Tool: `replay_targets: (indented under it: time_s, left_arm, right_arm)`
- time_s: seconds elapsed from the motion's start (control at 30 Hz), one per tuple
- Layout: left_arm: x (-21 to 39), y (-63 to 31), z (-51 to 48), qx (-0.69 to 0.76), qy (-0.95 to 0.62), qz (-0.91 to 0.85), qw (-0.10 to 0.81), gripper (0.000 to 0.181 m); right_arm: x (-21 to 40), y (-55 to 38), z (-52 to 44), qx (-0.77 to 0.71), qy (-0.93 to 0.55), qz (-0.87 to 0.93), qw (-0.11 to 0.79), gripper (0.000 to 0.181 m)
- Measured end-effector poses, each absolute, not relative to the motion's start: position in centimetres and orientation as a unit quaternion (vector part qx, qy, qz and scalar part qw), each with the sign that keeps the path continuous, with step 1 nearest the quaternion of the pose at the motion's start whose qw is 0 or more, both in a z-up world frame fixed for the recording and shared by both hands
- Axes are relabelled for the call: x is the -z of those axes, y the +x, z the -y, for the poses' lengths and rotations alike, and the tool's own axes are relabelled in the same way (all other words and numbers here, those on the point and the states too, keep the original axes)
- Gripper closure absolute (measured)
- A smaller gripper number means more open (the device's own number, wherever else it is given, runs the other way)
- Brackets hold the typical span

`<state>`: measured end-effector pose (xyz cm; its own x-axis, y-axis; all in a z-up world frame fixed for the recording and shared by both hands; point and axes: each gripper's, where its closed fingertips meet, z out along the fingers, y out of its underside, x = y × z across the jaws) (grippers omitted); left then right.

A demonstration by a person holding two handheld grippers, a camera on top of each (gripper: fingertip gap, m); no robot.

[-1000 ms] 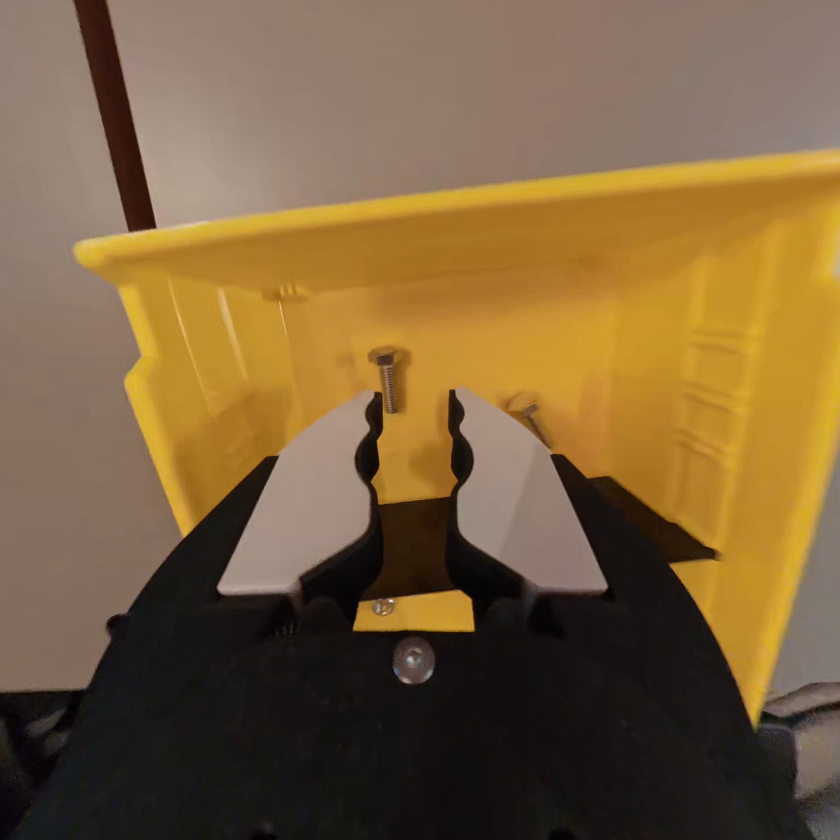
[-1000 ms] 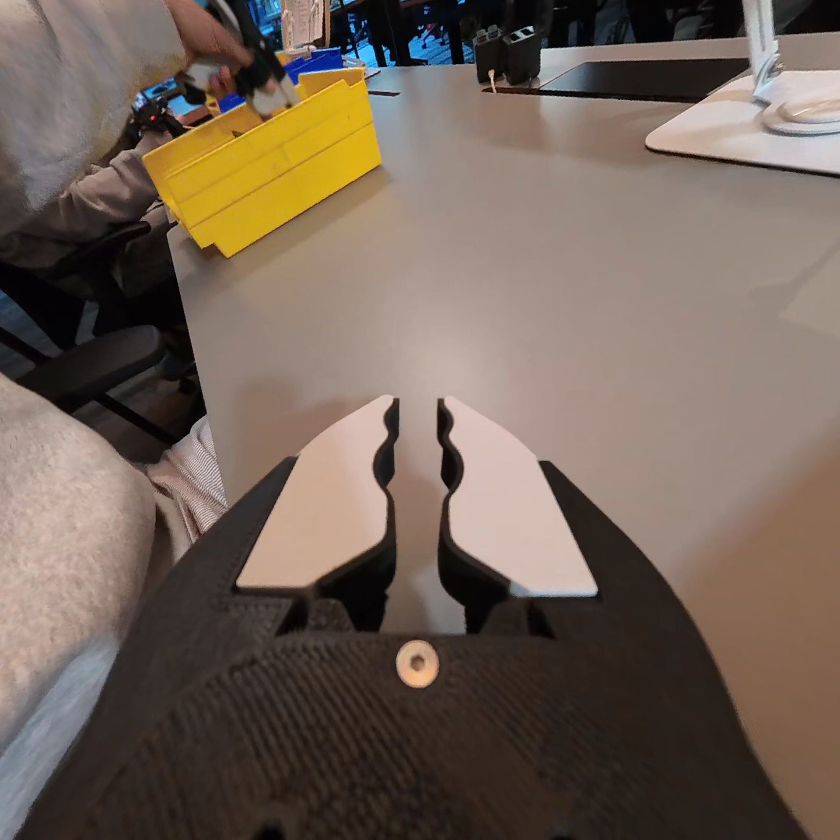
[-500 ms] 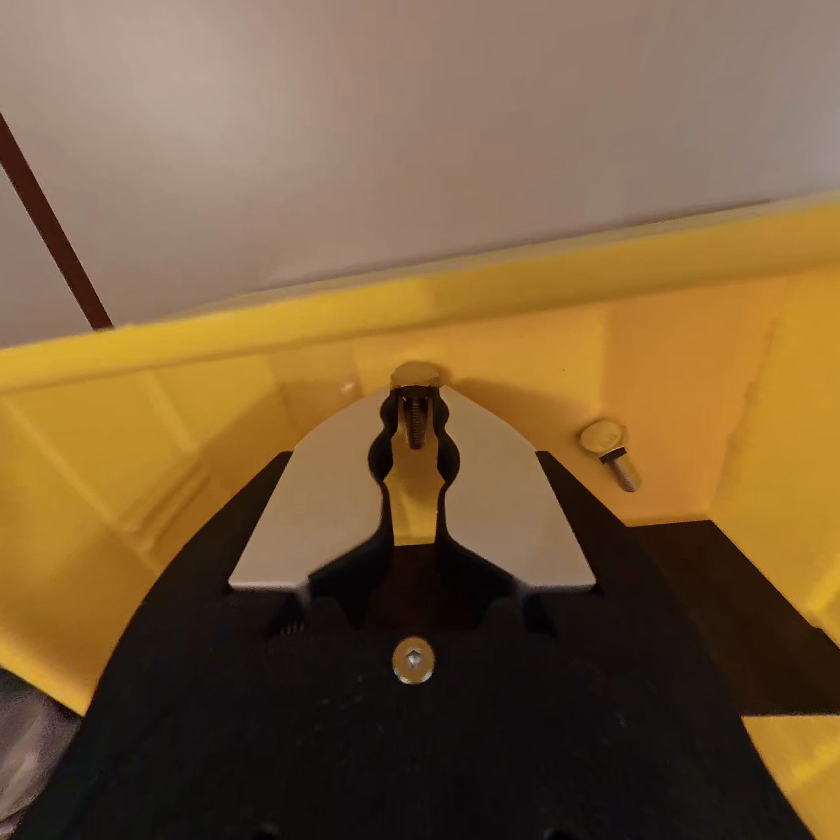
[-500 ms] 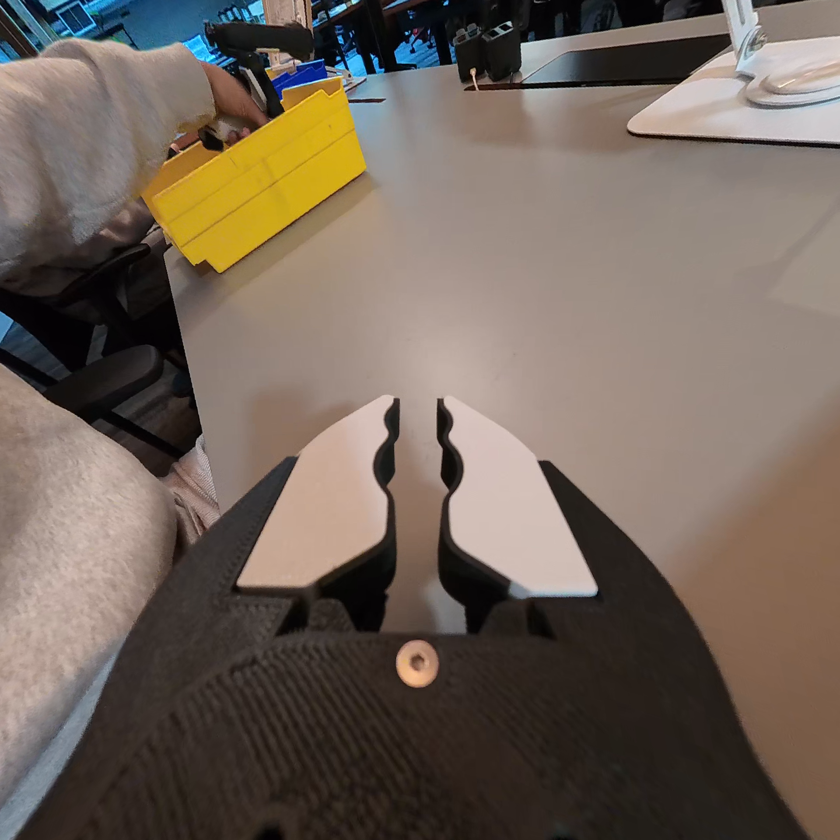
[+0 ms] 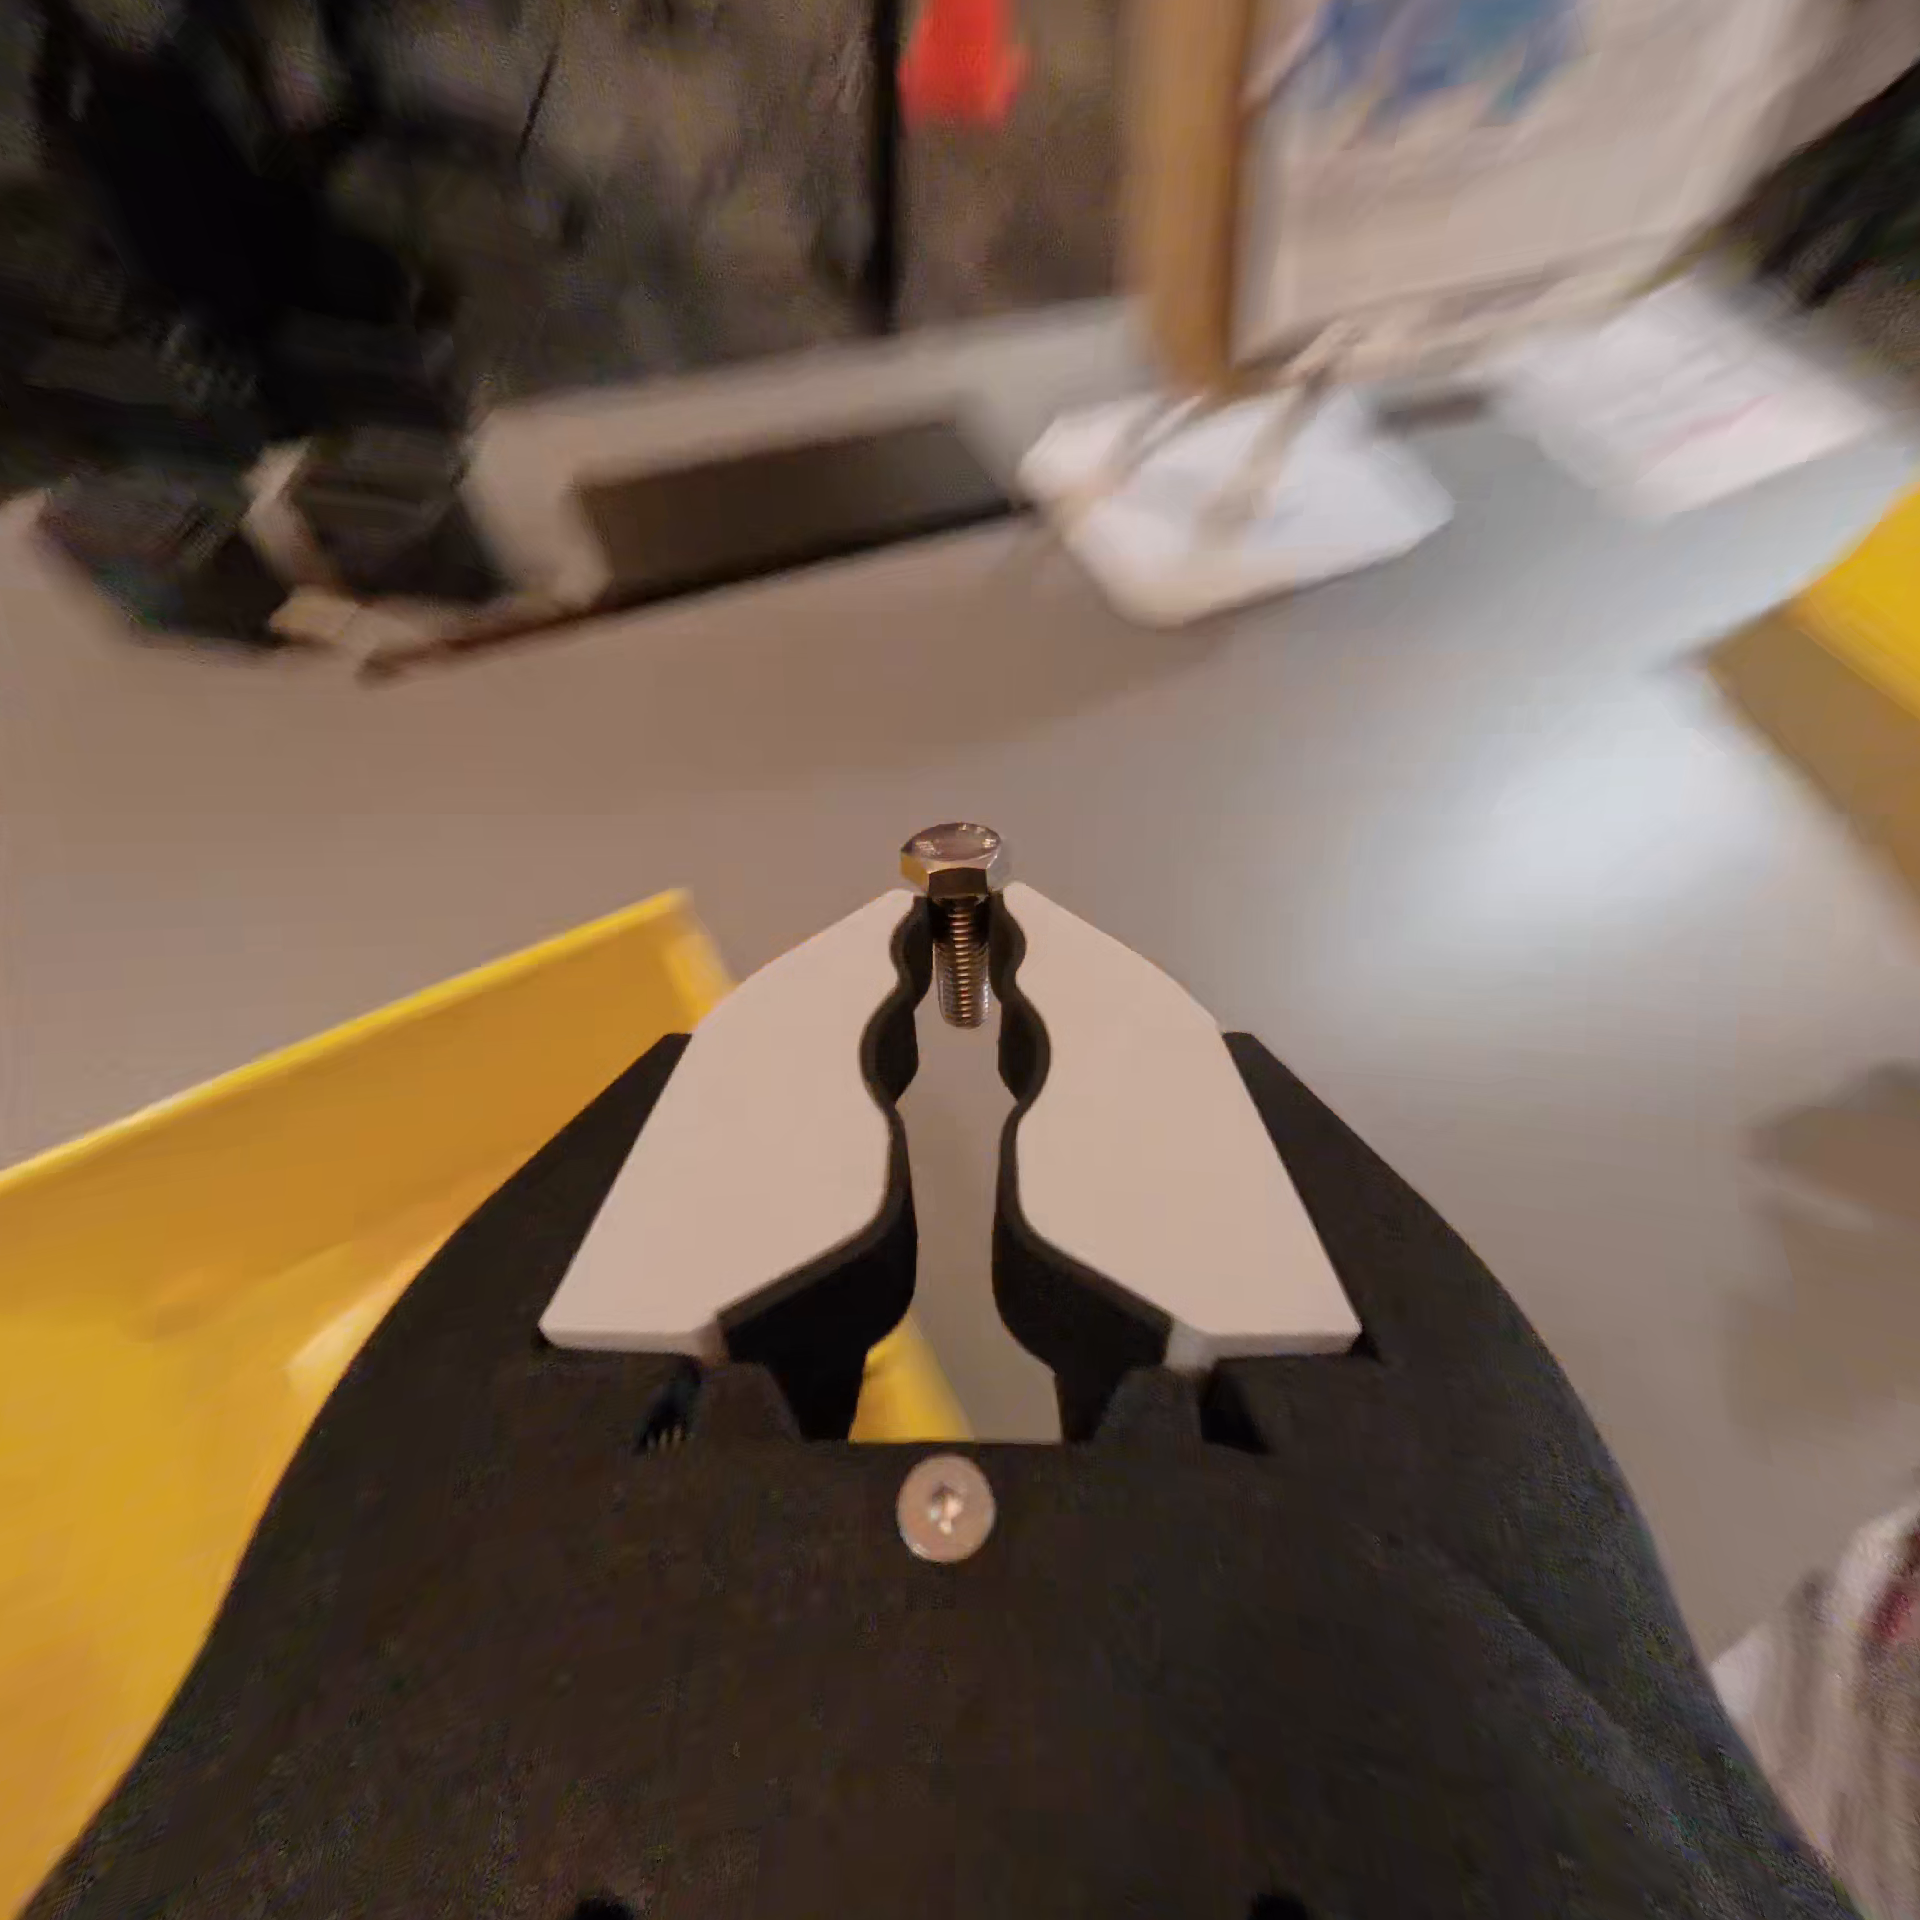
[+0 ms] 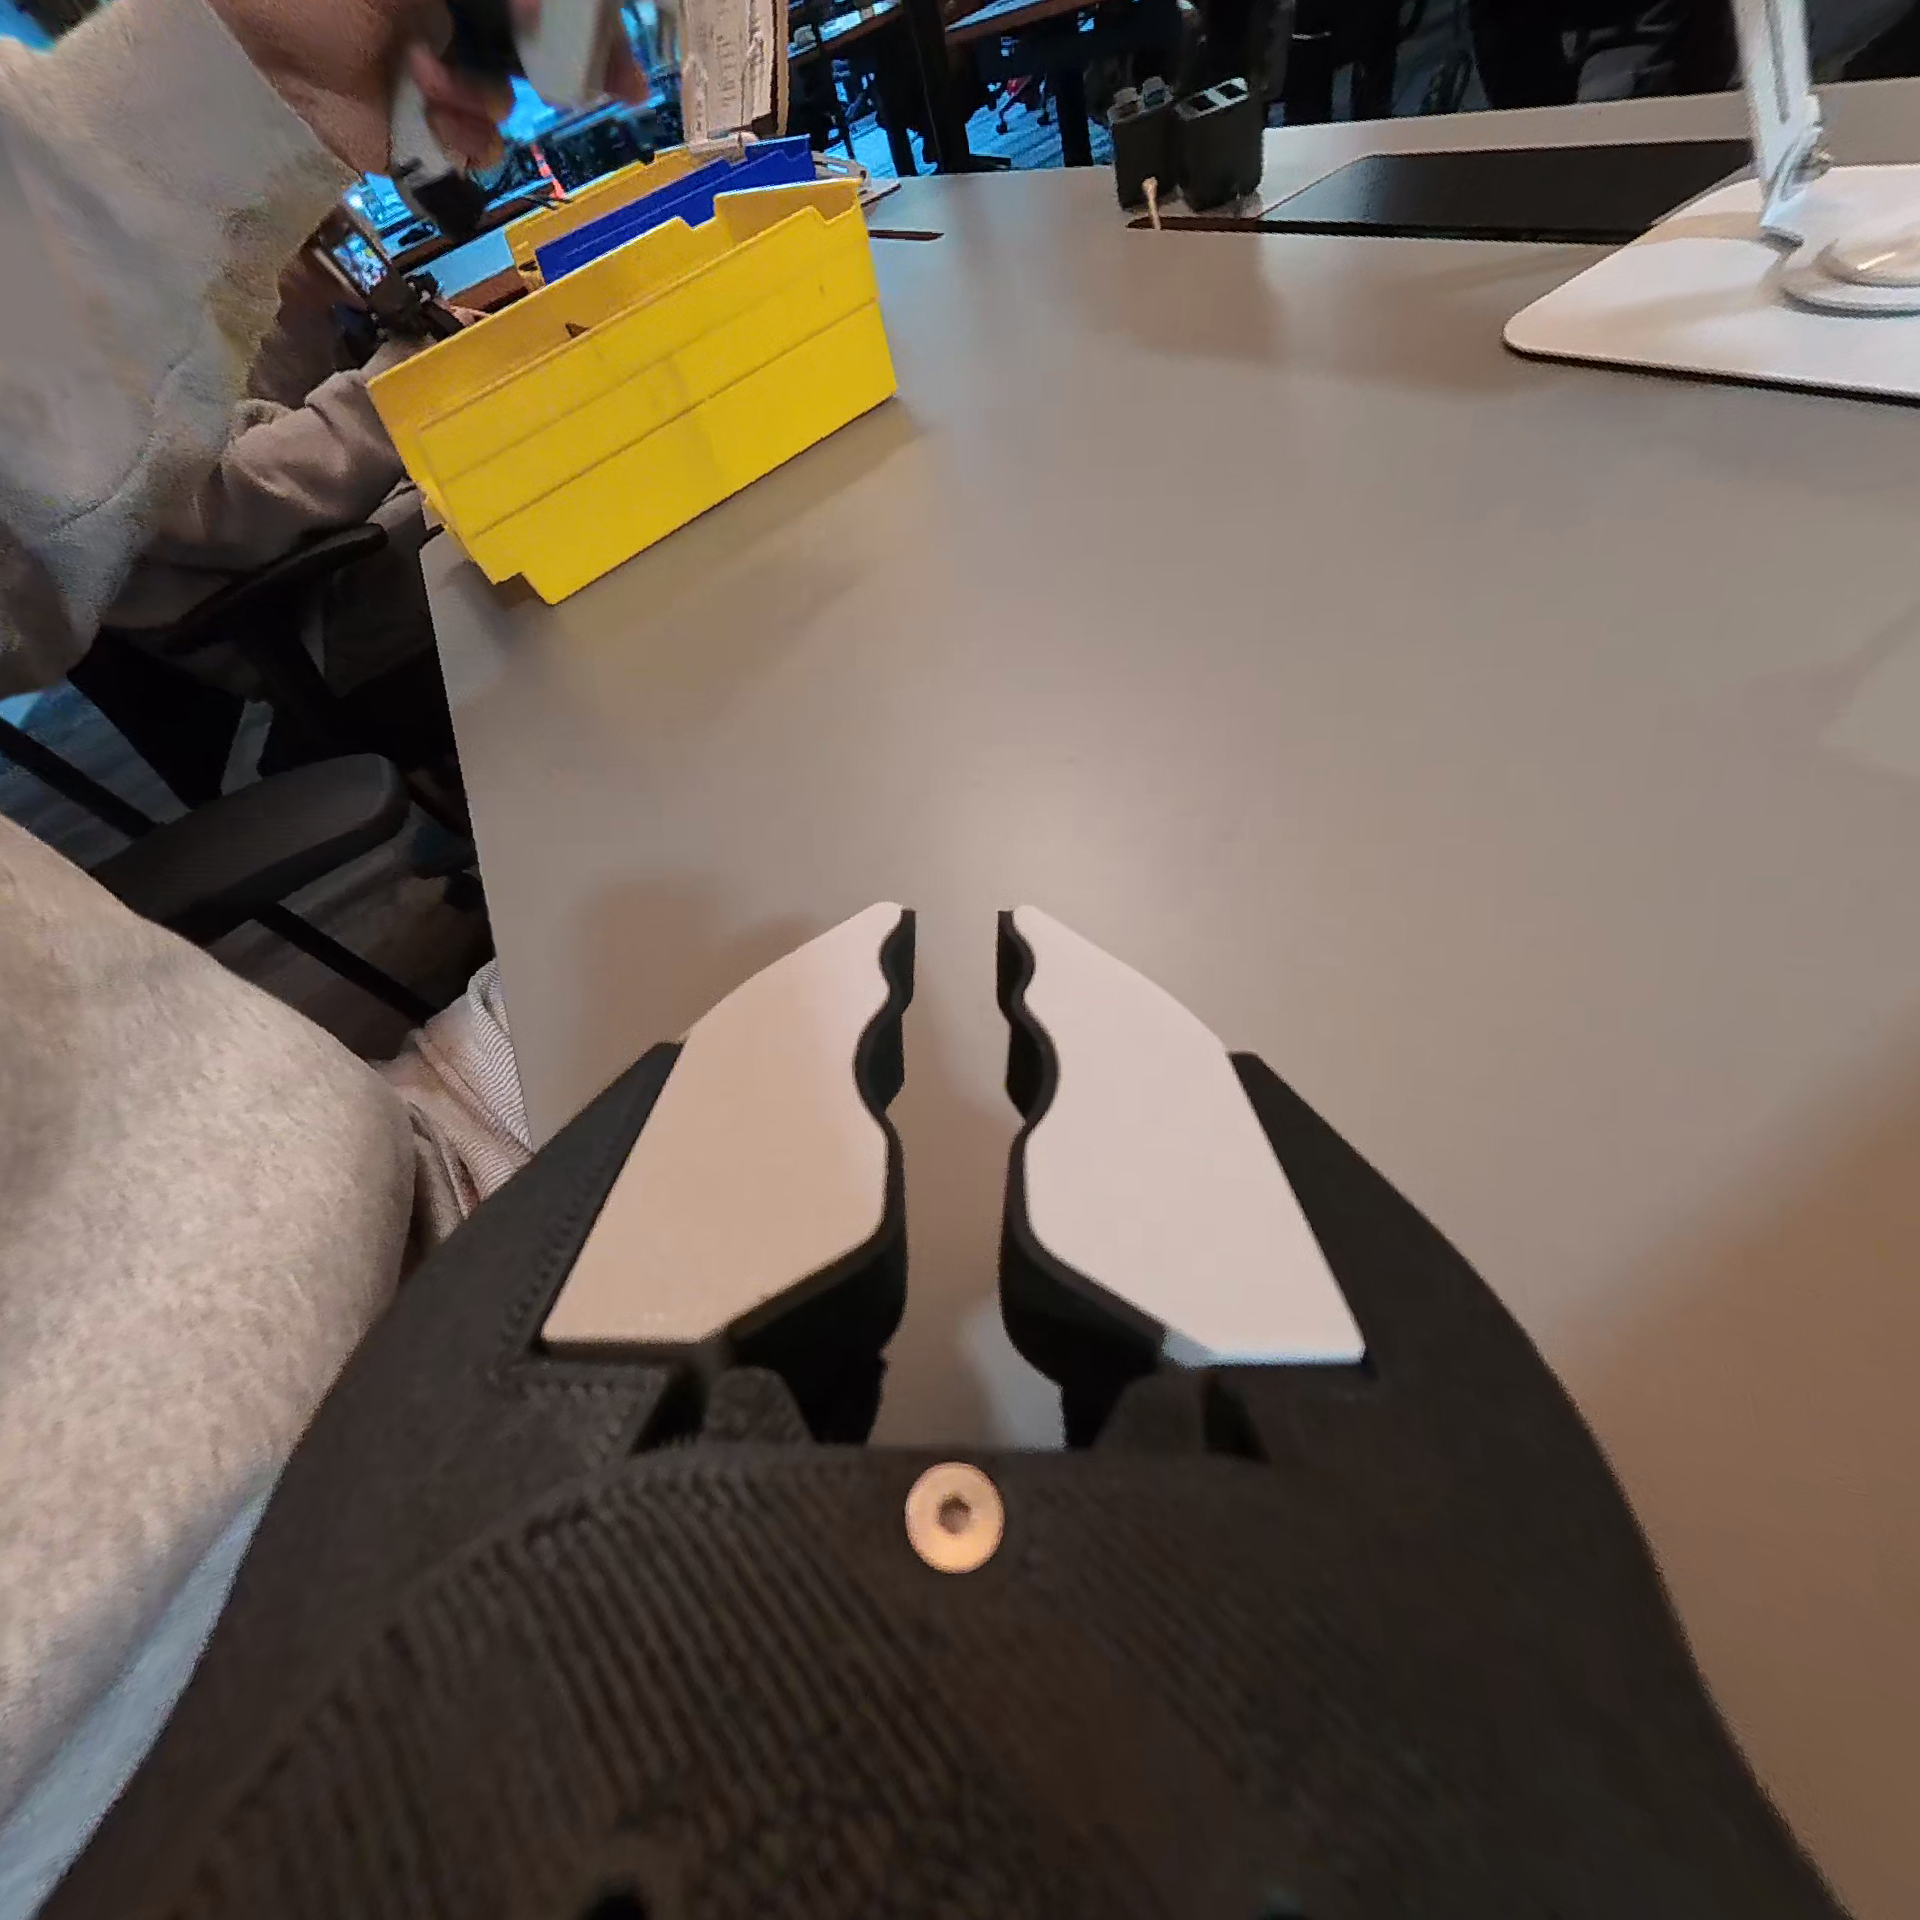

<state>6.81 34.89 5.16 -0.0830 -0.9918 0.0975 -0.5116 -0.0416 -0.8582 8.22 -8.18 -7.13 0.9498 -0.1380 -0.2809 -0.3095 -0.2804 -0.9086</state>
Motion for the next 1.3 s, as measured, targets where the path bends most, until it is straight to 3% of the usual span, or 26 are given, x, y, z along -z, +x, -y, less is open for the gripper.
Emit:
replay_targets:
  time_s: [0.03,0.2,0.43,0.63,1.1,1.3]
  left_arm:
    - [-7.1,6.9,-31.4,0.459,-0.572,-0.605,0.310,0.169]
    - [-11.2,5.1,-15.8,0.695,-0.416,-0.525,0.262,0.170]
    - [-6.8,4.3,-2.5,0.793,-0.350,-0.480,0.135,0.170]
    - [-4.3,4.4,0.4,0.849,-0.409,-0.333,-0.001,0.170]
    - [-2.8,3.3,3.1,0.863,-0.376,-0.325,-0.087,0.170]
    - [-2.4,3.3,2.9,0.866,-0.367,-0.321,-0.108,0.170]
  right_arm:
    - [7.1,8.0,8.0,-0.073,-0.797,-0.135,0.584,0.166]
    - [6.6,6.1,7.1,-0.072,-0.800,-0.100,0.587,0.166]
    - [2.5,4.2,6.6,-0.043,-0.759,-0.058,0.647,0.161]
    - [0.3,4.0,6.9,0.067,-0.728,-0.021,0.682,0.146]
    - [-2.9,2.7,2.6,0.047,-0.668,-0.021,0.743,0.153]
    - [-1.3,2.7,2.4,0.031,-0.672,-0.023,0.740,0.161]
